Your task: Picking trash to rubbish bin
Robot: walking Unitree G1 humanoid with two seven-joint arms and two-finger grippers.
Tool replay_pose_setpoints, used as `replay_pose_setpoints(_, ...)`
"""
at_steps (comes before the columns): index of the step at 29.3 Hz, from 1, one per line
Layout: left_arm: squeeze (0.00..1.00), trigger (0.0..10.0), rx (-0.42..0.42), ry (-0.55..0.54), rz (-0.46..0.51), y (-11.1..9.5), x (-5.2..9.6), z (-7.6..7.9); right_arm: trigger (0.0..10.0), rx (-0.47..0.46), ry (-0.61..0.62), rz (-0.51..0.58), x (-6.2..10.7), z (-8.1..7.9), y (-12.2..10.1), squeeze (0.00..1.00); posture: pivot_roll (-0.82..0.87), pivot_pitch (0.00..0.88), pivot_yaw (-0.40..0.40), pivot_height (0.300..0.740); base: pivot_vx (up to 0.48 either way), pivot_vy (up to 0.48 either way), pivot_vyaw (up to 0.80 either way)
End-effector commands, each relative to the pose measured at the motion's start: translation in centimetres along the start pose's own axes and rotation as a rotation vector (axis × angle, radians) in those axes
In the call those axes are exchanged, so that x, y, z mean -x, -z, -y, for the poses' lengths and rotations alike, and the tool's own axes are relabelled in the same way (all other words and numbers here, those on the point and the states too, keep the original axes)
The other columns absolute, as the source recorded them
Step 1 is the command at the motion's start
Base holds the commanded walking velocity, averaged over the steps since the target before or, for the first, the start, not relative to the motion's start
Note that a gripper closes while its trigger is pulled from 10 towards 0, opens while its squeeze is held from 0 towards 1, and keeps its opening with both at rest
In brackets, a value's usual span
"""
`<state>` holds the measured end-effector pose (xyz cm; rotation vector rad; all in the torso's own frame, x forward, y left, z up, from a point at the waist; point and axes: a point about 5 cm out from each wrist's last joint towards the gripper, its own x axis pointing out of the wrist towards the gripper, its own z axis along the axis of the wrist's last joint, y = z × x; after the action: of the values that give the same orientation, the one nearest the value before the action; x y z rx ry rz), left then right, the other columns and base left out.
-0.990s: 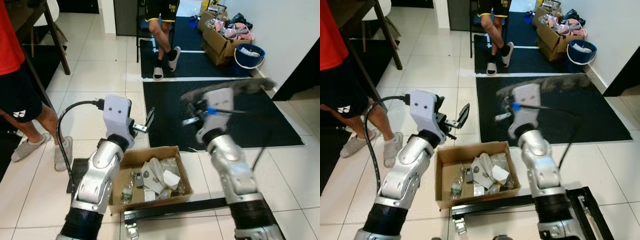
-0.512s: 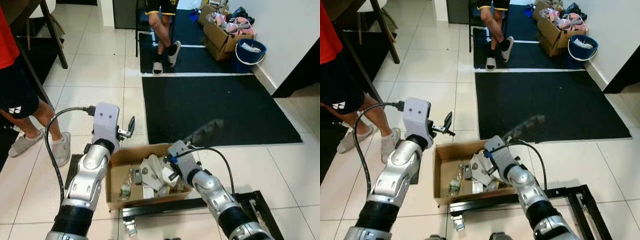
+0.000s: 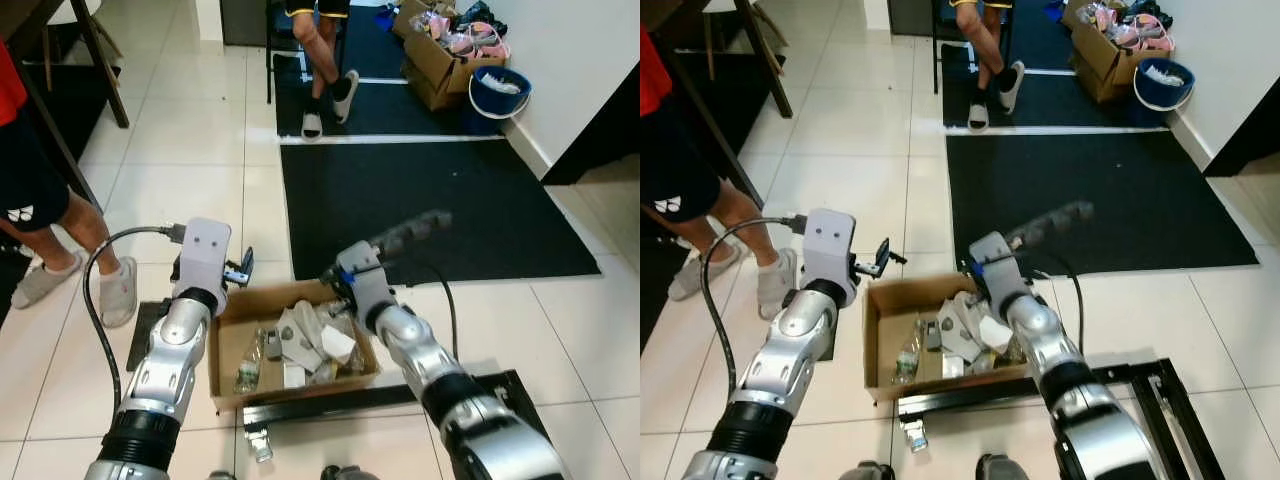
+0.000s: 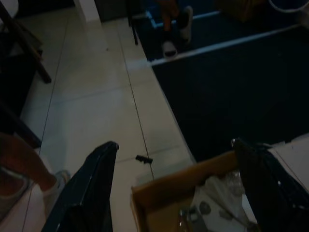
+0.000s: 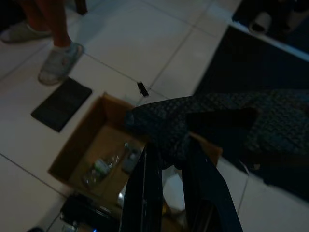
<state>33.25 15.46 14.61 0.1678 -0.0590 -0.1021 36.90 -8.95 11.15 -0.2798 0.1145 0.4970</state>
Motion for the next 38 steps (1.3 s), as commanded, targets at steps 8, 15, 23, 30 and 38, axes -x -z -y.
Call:
replay_pose_setpoints(8, 0.00, 10.0, -0.062, -0.037, -0.031, 0.6, 1.0, -2.2, 10.0, 0.011, -0.073, 0.095, -1.7, -1.3, -3.5, 0.00, 0.06, 0.303, -0.055, 0.740, 0.000, 0.000, 0.00)
replay_pose_setpoints(15, 0.00, 10.0, -0.090, -0.040, -0.031, 0.2, 1.0, -3.3, 10.0, -0.014, -0.084, 0.142, -2.3, -1.9, -5.1, 0.00, 0.10, 0.303, -0.022, 0.740, 0.000, 0.000, 0.00)
replay_pose_setpoints(23, 0.00, 10.0, -0.105, -0.017, -0.024, -0.1, 0.8, -3.4, 10.0, -0.037, -0.088, 0.208, -2.9, -2.6, -7.4, 0.00, 0.10, 0.290, 0.004, 0.740, 0.000, 0.000, 0.00)
replay_pose_setpoints(30, 0.00, 10.0, -0.093, 0.008, 0.000, -0.6, 0.5, -3.1, 10.0, 0.009, 0.006, 0.177, -3.0, -1.1, -7.7, 0.00, 0.10, 0.280, 0.000, 0.740, 0.000, 0.000, 0.00)
replay_pose_setpoints(38, 0.00, 10.0, -0.082, 0.013, -0.002, -0.5, 0.4, -2.7, 10.0, -0.038, 0.017, 0.185, -2.7, -0.1, -7.6, 0.04, 0.09, 0.276, -0.010, 0.740, 0.000, 0.000, 0.00)
